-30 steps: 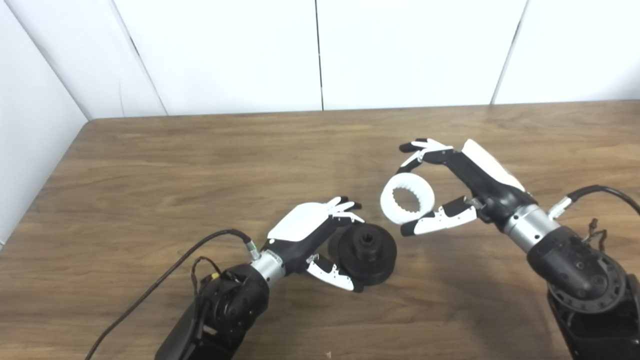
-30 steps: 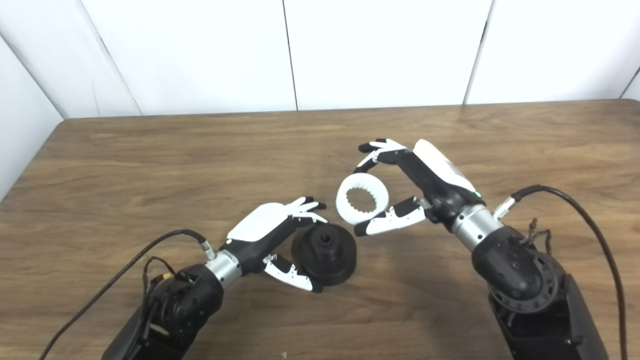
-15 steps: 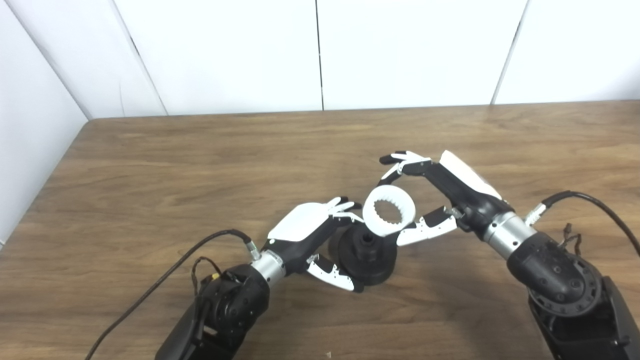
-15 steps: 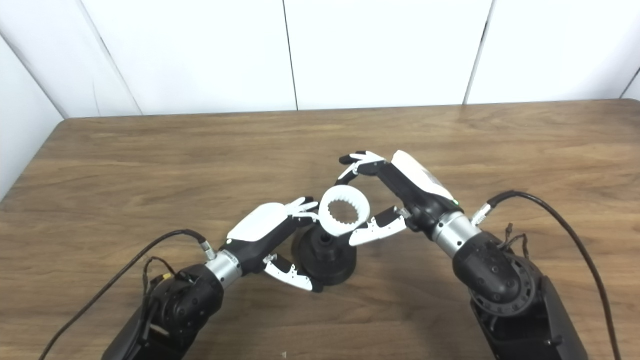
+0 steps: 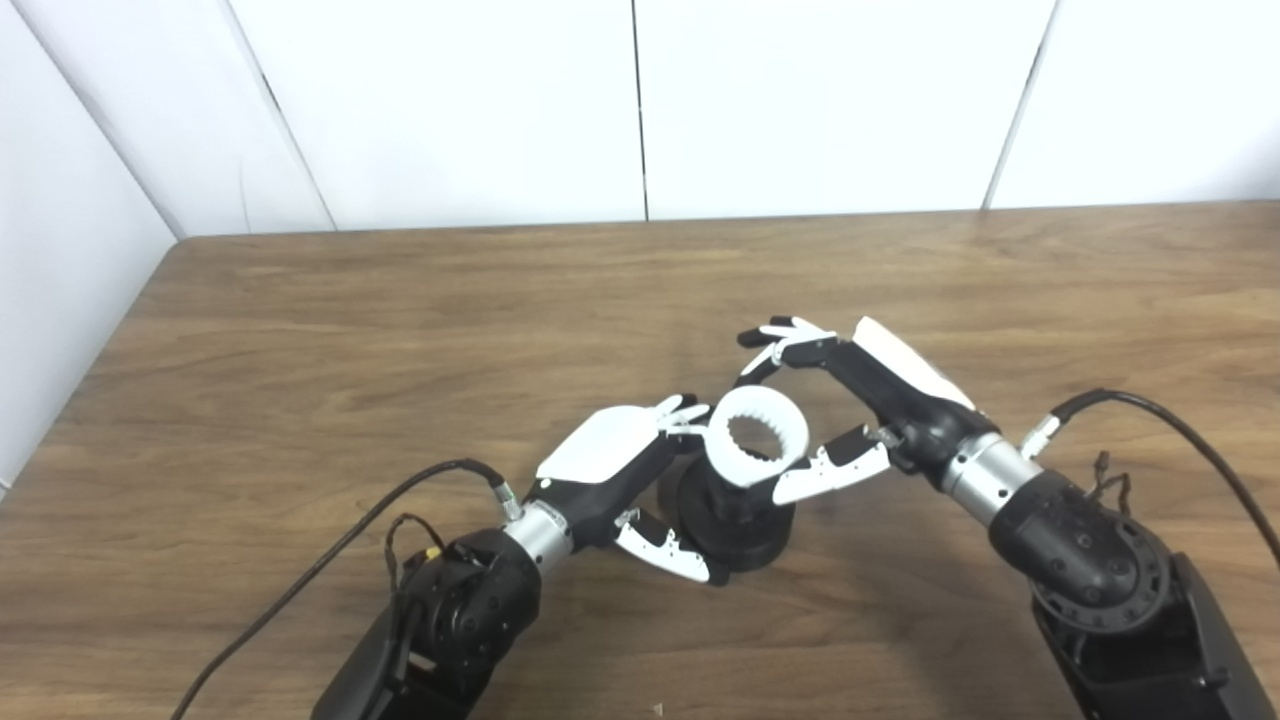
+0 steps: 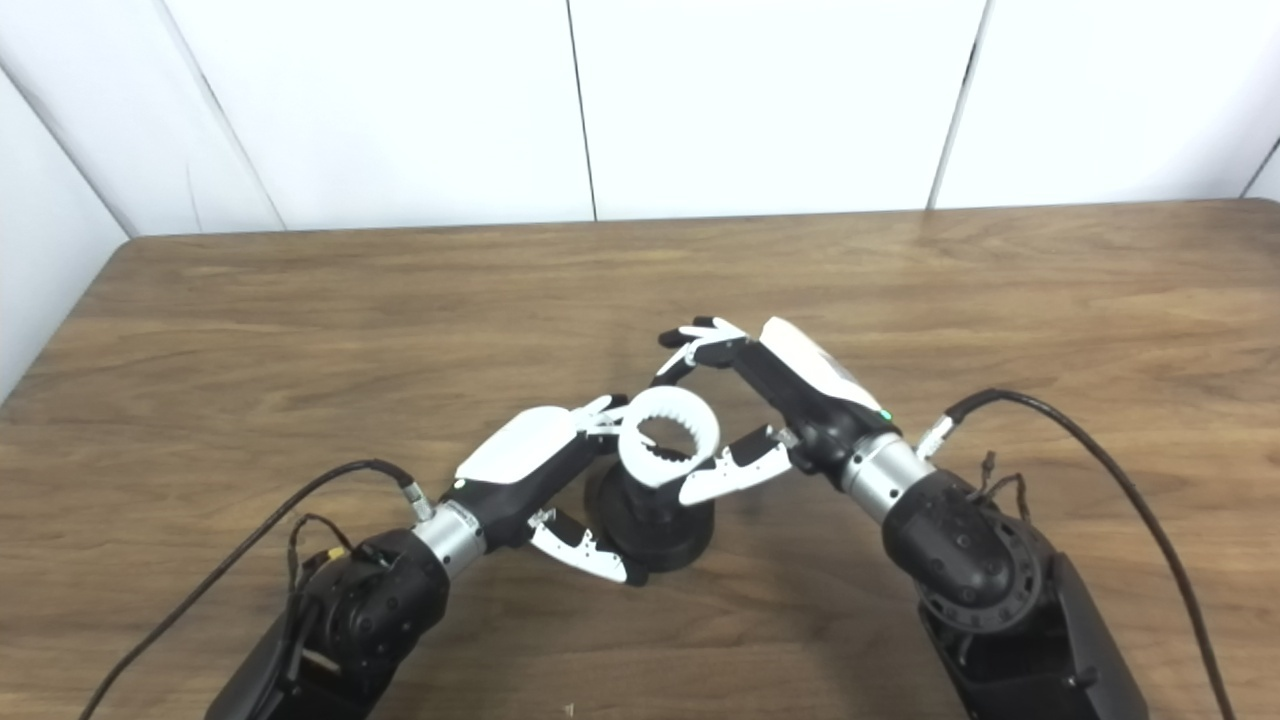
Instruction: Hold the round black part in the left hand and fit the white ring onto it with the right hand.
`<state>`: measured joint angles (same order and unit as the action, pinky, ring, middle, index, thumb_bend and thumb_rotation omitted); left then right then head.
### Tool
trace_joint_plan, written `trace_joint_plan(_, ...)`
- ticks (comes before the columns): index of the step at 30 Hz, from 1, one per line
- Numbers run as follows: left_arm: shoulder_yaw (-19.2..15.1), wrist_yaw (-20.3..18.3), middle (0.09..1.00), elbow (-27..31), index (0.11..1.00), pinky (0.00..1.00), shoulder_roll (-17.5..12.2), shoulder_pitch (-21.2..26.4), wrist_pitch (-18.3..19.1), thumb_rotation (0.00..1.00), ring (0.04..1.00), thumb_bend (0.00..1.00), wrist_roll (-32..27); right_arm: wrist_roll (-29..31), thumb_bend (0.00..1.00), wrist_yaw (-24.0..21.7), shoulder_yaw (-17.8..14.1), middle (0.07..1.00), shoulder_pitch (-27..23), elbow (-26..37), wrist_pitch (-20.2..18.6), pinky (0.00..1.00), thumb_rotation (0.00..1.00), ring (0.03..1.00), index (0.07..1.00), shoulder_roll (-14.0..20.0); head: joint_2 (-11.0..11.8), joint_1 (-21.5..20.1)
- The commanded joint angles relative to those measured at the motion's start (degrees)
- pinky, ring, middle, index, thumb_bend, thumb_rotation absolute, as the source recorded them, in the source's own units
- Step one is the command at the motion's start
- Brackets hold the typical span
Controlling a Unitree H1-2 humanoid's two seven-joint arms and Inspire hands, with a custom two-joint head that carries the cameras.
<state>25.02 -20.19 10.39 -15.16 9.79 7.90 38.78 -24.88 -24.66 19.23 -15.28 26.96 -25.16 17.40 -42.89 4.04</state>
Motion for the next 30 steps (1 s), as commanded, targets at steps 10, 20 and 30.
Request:
trace_joint_plan(10, 0.72, -1.45, 0.949, -0.23, 0.665, 0.93, -0.77, -0.41, 0.80, 0.27, 1.000, 0.73, 0.93, -1.46, 0.52, -1.40, 2.24, 0.877, -0.96, 0.57, 3.02, 0.88, 0.16, 0.969, 0.491, 1.24, -0.13, -0.05)
trace_joint_plan(20, 0.65, -1.51, 0.950, -0.12, 0.664, 0.93, -0.34, -0.62, 1.10, 0.27, 1.000, 0.73, 1.01, -2.05, 0.52, -2.63, 2.17, 0.876, -1.51, 1.58, 3.24, 0.89, 0.16, 0.974, 0.491, 2.60, -0.11, -0.42)
trace_joint_plan(30, 0.70, -1.66, 0.951, 0.01, 0.670, 0.93, -0.11, -0.76, 1.23, 0.28, 1.000, 0.73, 0.99, -1.91, 0.52, -3.91, 1.17, 0.882, -3.16, 1.99, 2.57, 0.90, 0.16, 0.989, 0.491, 2.79, -0.19, -0.50)
